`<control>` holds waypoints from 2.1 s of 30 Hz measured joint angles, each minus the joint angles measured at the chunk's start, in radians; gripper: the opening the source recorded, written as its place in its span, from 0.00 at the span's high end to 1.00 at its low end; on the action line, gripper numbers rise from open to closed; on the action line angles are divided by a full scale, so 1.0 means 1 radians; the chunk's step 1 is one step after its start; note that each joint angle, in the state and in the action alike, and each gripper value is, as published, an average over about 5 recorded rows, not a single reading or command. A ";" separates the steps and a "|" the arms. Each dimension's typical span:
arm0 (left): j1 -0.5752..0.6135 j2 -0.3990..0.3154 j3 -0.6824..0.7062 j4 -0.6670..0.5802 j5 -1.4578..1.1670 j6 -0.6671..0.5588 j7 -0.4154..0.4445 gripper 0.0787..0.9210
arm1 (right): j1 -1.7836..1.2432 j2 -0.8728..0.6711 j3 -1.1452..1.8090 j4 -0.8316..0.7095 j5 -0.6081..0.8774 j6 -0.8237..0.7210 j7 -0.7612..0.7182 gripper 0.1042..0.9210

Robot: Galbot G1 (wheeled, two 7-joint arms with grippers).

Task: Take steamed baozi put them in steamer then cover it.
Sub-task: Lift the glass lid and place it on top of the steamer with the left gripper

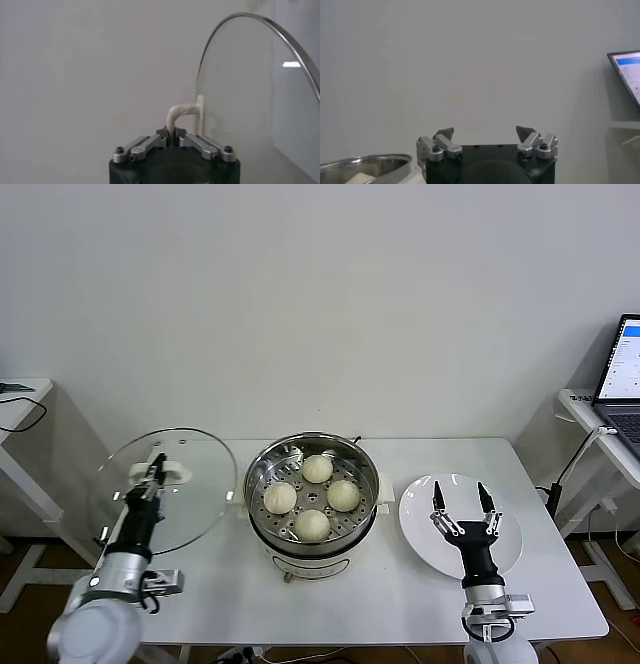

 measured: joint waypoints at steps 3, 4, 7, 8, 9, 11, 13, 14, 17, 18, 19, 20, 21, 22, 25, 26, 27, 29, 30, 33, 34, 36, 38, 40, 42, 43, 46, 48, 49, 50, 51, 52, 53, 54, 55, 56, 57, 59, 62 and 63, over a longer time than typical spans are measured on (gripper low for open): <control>-0.030 0.015 0.085 -0.017 0.020 0.063 0.037 0.87 | -0.001 0.005 0.004 -0.001 -0.003 0.000 0.000 0.12; -0.043 0.018 0.114 -0.021 0.028 0.084 0.048 0.87 | -0.001 0.008 0.005 -0.002 -0.004 0.000 0.000 0.12; -0.085 0.020 0.199 -0.024 0.053 0.139 0.077 0.87 | -0.002 0.015 0.007 -0.005 -0.009 0.001 0.000 0.12; -0.100 0.020 0.227 -0.023 0.062 0.157 0.086 0.87 | -0.003 0.018 0.008 -0.006 -0.011 0.002 0.000 0.12; -0.116 0.019 0.255 -0.022 0.071 0.174 0.094 0.87 | -0.003 0.020 0.009 -0.007 -0.013 0.002 0.000 0.12; -0.148 0.015 0.310 -0.016 0.088 0.209 0.110 0.87 | -0.003 0.024 0.010 -0.010 -0.015 0.004 0.000 0.12; -0.180 0.009 0.362 -0.006 0.103 0.244 0.124 0.87 | -0.002 0.028 0.011 -0.014 -0.018 0.005 0.000 0.12; -0.196 0.005 0.387 0.000 0.111 0.261 0.131 0.87 | -0.002 0.029 0.011 -0.016 -0.019 0.006 0.000 0.12; -0.244 -0.012 0.457 0.021 0.132 0.311 0.147 0.87 | 0.002 0.034 0.010 -0.021 -0.021 0.006 0.000 0.12; -0.259 -0.019 0.478 0.029 0.138 0.326 0.152 0.87 | 0.003 0.035 0.010 -0.023 -0.022 0.006 0.000 0.12; -0.273 -0.027 0.497 0.037 0.144 0.340 0.156 0.87 | 0.005 0.037 0.010 -0.025 -0.022 0.007 0.000 0.12; -0.287 -0.035 0.516 0.046 0.150 0.353 0.159 0.87 | 0.006 0.038 0.009 -0.026 -0.023 0.007 -0.001 0.12; -0.300 -0.043 0.532 0.054 0.156 0.364 0.162 0.87 | 0.007 0.039 0.009 -0.028 -0.024 0.008 -0.001 0.12; -0.312 -0.052 0.548 0.063 0.163 0.375 0.164 0.87 | 0.009 0.039 0.009 -0.030 -0.025 0.008 -0.001 0.12; -0.343 -0.081 0.586 0.091 0.184 0.400 0.168 0.87 | 0.011 0.042 0.008 -0.036 -0.028 0.010 -0.001 0.12; -0.351 -0.092 0.596 0.101 0.191 0.406 0.169 0.87 | 0.012 0.043 0.007 -0.038 -0.029 0.010 -0.002 0.12; -0.357 -0.103 0.604 0.111 0.199 0.411 0.170 0.87 | 0.013 0.044 0.007 -0.039 -0.030 0.011 -0.002 0.12; -0.367 -0.125 0.620 0.131 0.215 0.421 0.171 0.87 | 0.015 0.045 0.007 -0.043 -0.032 0.011 -0.002 0.12; -0.370 -0.137 0.628 0.141 0.223 0.425 0.173 0.87 | 0.016 0.046 0.006 -0.045 -0.033 0.011 -0.002 0.12; -0.380 -0.170 0.645 0.170 0.246 0.434 0.176 0.87 | 0.017 0.048 0.005 -0.049 -0.035 0.011 -0.002 0.12; -0.384 -0.181 0.649 0.179 0.253 0.437 0.177 0.87 | 0.017 0.049 0.005 -0.050 -0.036 0.012 -0.003 0.12; -0.389 -0.201 0.654 0.197 0.267 0.440 0.177 0.87 | 0.017 0.049 0.004 -0.052 -0.038 0.012 -0.003 0.12; -0.394 -0.219 0.658 0.213 0.280 0.442 0.178 0.87 | 0.016 0.051 0.003 -0.055 -0.040 0.013 -0.003 0.12; -0.397 -0.234 0.661 0.226 0.292 0.443 0.178 0.87 | 0.016 0.052 0.002 -0.057 -0.042 0.013 -0.003 0.12; -0.399 -0.245 0.664 0.238 0.303 0.443 0.178 0.87 | 0.015 0.053 0.002 -0.057 -0.043 0.013 -0.003 0.12; -0.400 -0.250 0.666 0.244 0.307 0.443 0.178 0.87 | 0.015 0.053 0.002 -0.058 -0.044 0.013 -0.003 0.12; -0.398 -0.265 0.671 0.259 0.322 0.443 0.174 0.87 | 0.015 0.053 0.003 -0.059 -0.044 0.014 -0.003 0.12; -0.396 -0.276 0.673 0.268 0.332 0.441 0.170 0.87 | 0.015 0.052 0.003 -0.060 -0.045 0.014 -0.003 0.12; -0.395 -0.280 0.674 0.272 0.337 0.441 0.169 0.87 | 0.015 0.052 0.003 -0.061 -0.045 0.014 -0.004 0.12; -0.394 -0.285 0.675 0.276 0.340 0.440 0.167 0.87 | 0.015 0.052 0.003 -0.061 -0.045 0.014 -0.004 0.12; -0.393 -0.288 0.675 0.280 0.344 0.440 0.166 0.87 | 0.015 0.052 0.002 -0.061 -0.046 0.014 -0.004 0.12; -0.393 -0.291 0.676 0.283 0.346 0.440 0.165 0.87 | 0.015 0.052 0.002 -0.062 -0.046 0.014 -0.004 0.12; -0.393 -0.293 0.676 0.285 0.348 0.440 0.164 0.87 | 0.015 0.052 0.001 -0.063 -0.047 0.014 -0.004 0.12; -0.392 -0.295 0.675 0.287 0.350 0.439 0.162 0.87 | 0.015 0.051 0.001 -0.064 -0.047 0.014 -0.005 0.12; -0.392 -0.297 0.675 0.289 0.352 0.439 0.161 0.87 | 0.015 0.051 0.001 -0.065 -0.048 0.015 -0.005 0.12; -0.391 -0.298 0.674 0.291 0.354 0.439 0.160 0.87 | 0.015 0.051 0.000 -0.066 -0.048 0.015 -0.005 0.12; -0.389 -0.300 0.674 0.293 0.355 0.439 0.158 0.87 | 0.015 0.050 0.000 -0.068 -0.048 0.016 -0.005 0.12; -0.386 -0.304 0.675 0.295 0.358 0.439 0.156 0.87 | 0.017 0.050 -0.002 -0.070 -0.049 0.016 -0.005 0.12; -0.383 -0.311 0.676 0.297 0.363 0.438 0.154 0.87 | 0.019 0.051 -0.006 -0.072 -0.051 0.016 -0.006 0.12; -0.382 -0.313 0.676 0.298 0.365 0.438 0.154 0.87 | 0.020 0.052 -0.007 -0.073 -0.052 0.016 -0.006 0.12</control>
